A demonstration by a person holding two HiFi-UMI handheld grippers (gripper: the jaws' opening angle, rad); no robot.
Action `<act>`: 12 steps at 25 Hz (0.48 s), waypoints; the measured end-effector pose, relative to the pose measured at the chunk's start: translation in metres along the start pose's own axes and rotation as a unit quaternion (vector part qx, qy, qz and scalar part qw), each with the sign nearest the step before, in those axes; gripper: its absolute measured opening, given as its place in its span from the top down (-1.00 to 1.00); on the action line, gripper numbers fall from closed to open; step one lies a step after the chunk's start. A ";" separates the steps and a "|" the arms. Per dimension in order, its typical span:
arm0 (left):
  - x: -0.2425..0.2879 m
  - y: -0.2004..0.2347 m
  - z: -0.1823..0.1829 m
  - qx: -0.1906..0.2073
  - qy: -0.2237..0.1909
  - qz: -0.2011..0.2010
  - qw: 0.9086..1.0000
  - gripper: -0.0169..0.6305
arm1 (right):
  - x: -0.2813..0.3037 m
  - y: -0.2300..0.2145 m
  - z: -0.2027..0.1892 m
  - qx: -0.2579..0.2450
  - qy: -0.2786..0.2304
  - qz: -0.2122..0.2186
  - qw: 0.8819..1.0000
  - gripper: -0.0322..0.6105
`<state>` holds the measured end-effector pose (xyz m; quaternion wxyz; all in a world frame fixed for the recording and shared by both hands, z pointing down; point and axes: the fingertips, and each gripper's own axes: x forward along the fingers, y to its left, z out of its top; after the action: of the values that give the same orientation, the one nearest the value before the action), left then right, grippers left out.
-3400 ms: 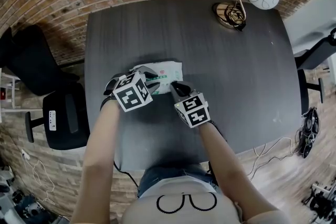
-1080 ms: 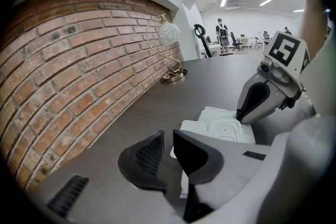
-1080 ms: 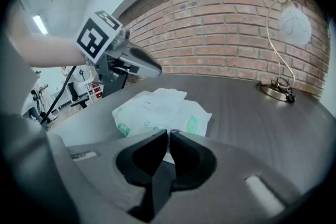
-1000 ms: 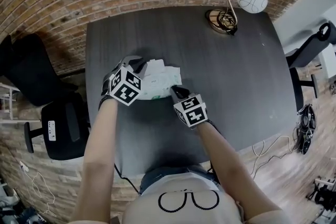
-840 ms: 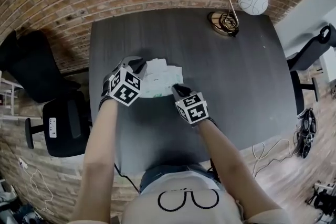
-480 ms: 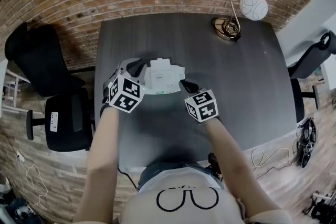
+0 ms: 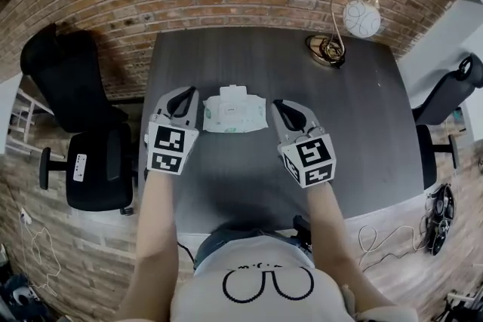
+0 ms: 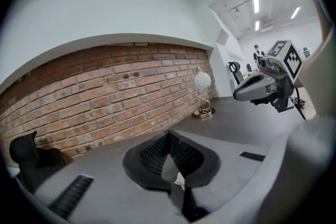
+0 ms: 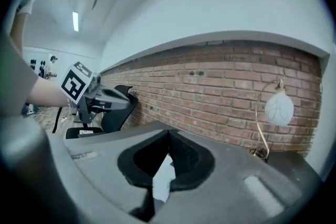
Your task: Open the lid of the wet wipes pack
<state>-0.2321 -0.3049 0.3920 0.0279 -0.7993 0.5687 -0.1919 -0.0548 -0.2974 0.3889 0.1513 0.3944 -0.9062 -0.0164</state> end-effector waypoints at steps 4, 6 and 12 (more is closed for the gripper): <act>-0.029 -0.002 0.023 -0.040 -0.035 0.023 0.998 0.95 | -0.028 -0.004 0.039 -0.023 -0.037 -0.016 0.999 0.90; -0.044 -0.001 0.038 -0.058 -0.058 0.039 0.996 0.95 | -0.040 -0.005 0.055 -0.029 -0.053 -0.023 0.998 0.90; -0.085 0.004 0.079 -0.086 -0.133 0.072 0.985 0.95 | -0.063 -0.009 0.086 -0.033 -0.082 -0.043 0.995 0.91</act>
<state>-0.2328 -0.2416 0.2946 0.0477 -0.7744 0.6301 -0.0317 -0.0328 -0.2664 0.2893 0.0884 0.4249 -0.8968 -0.0856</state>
